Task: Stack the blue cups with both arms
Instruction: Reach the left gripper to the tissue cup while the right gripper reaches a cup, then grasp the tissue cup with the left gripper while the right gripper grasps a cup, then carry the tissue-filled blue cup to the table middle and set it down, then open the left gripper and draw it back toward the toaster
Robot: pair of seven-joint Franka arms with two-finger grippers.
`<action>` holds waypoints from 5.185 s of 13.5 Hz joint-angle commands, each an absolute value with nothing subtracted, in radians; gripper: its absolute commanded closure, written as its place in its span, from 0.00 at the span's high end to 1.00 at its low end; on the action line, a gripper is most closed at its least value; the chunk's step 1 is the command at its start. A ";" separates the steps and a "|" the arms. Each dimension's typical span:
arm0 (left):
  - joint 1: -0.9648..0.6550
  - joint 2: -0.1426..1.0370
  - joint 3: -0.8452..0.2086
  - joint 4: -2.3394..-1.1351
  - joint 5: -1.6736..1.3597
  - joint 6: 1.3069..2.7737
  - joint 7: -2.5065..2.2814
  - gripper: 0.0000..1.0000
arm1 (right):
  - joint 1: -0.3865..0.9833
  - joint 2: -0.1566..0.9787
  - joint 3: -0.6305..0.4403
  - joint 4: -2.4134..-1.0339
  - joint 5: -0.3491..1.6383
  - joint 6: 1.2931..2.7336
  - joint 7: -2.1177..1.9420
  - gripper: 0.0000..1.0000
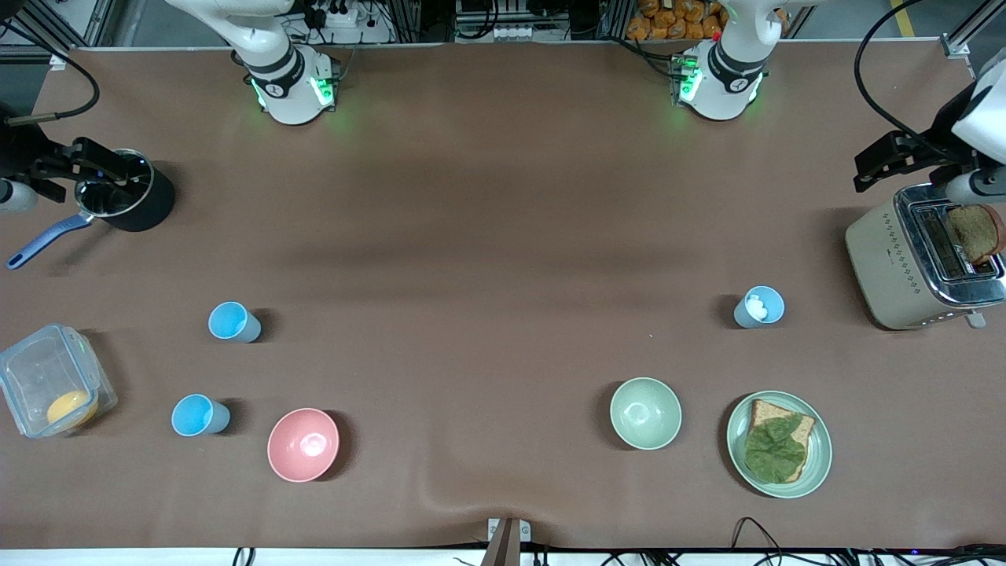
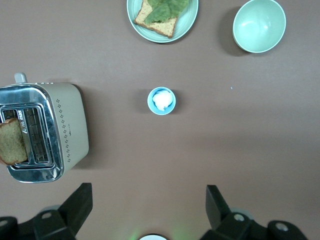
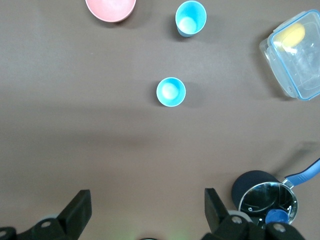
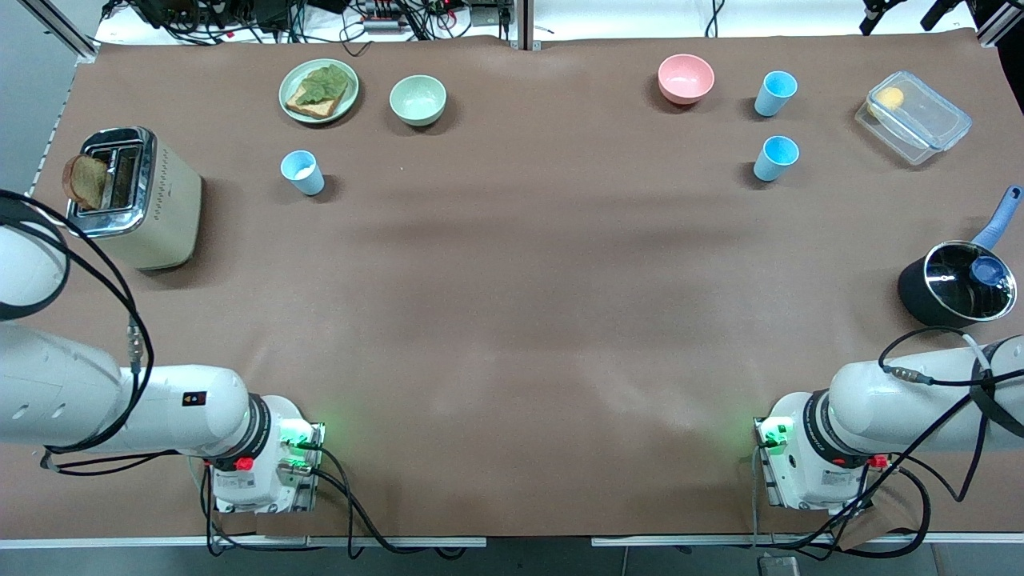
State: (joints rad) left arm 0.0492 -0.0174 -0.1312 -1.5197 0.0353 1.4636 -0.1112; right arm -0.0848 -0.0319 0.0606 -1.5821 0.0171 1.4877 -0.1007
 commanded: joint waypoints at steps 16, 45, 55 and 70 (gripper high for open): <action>0.166 0.221 -0.135 -2.057 0.021 2.205 -0.074 1.00 | -0.186 0.257 0.063 -1.536 0.083 1.489 -0.029 1.00; -0.095 0.394 -0.621 -1.967 0.031 2.328 -0.891 0.00 | -0.135 0.485 0.067 -1.772 -0.018 1.991 -0.124 1.00; -0.209 0.609 -0.617 -1.879 0.295 2.433 -1.193 0.11 | -0.152 0.540 0.066 -1.764 -0.023 2.062 -0.124 1.00; 0.102 0.264 -0.626 -1.612 0.281 1.887 -0.797 1.00 | -0.150 0.546 0.066 -1.764 -0.028 2.075 -0.126 0.94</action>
State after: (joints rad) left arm 0.0077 0.2927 -0.6122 -1.6144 0.2763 1.9342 -0.9633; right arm -0.1370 0.5440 0.0539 -1.7657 -0.0110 2.0696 -0.1214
